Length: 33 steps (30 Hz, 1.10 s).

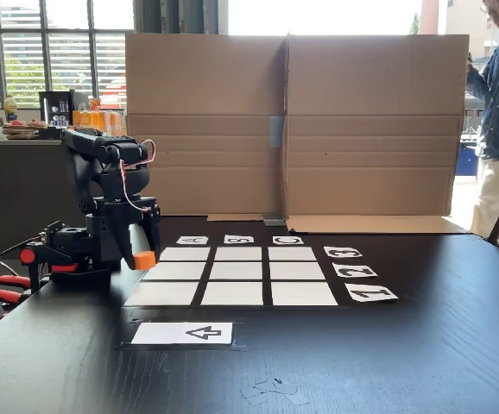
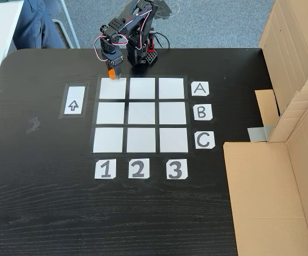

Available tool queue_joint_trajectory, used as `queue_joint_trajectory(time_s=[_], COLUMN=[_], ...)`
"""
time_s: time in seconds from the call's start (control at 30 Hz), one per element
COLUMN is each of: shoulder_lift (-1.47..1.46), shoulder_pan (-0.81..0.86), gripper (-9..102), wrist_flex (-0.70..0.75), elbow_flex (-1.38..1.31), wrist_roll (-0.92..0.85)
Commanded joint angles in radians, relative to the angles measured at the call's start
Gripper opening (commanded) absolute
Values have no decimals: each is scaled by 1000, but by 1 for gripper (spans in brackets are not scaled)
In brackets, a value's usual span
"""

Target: Pick up the round, orange token and place it in the grid on square A1.

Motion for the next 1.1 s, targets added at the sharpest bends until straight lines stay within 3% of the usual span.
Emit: queue_joint_trajectory(time_s=[0.0, 0.2, 1.07], shoulder_lift=[-57, -166, -344], shoulder_pan=[-3, 0, 3], gripper=[8, 8, 8], wrist_flex=[-46, -132, -202], elbow_flex=[-25, -34, -133], wrist_roll=[-2, -2, 0])
